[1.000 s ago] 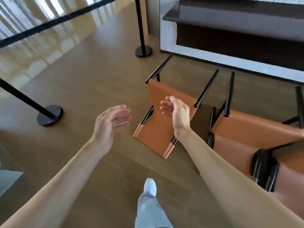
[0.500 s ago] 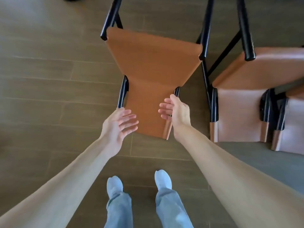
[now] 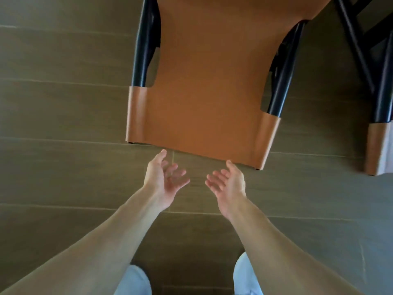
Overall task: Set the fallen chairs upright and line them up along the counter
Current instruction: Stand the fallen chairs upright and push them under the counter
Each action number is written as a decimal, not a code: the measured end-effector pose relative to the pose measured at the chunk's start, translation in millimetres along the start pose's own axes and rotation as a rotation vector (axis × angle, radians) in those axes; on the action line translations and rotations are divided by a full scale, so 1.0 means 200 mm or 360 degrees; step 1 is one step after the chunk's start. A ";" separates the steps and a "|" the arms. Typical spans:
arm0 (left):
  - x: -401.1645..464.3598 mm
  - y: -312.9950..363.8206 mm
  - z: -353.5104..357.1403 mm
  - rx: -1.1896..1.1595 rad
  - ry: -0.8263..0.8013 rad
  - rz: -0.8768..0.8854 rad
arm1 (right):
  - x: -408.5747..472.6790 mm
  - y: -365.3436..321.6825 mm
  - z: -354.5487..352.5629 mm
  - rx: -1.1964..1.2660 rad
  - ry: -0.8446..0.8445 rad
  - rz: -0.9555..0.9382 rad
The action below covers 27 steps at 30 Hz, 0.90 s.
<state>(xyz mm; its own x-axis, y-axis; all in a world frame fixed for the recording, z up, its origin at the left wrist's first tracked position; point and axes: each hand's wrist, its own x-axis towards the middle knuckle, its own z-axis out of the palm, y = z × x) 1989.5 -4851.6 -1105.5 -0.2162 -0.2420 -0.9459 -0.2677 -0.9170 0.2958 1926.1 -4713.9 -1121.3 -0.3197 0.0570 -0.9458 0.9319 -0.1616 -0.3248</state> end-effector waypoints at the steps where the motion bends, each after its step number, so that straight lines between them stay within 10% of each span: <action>1: 0.09 -0.03 -0.01 -0.0038 -0.0004 0.0001 | 0.08 0.02 0.00 0.0080 0.0005 0.0016; 13: 0.28 0.04 0.11 -0.0404 -0.0191 -0.0035 | 0.21 -0.14 0.03 0.0667 -0.0161 0.0122; 27: -1.73 0.62 0.58 -0.0120 0.0025 0.0005 | -1.75 -1.01 -0.10 0.0570 0.0175 0.0126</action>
<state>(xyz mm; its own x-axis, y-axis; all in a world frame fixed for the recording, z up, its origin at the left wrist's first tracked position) 1922.5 -4843.6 -725.5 -0.2018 -0.2493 -0.9472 -0.1956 -0.9373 0.2884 1852.7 -4681.2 -723.9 -0.2109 0.1325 -0.9685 0.8278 -0.5028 -0.2490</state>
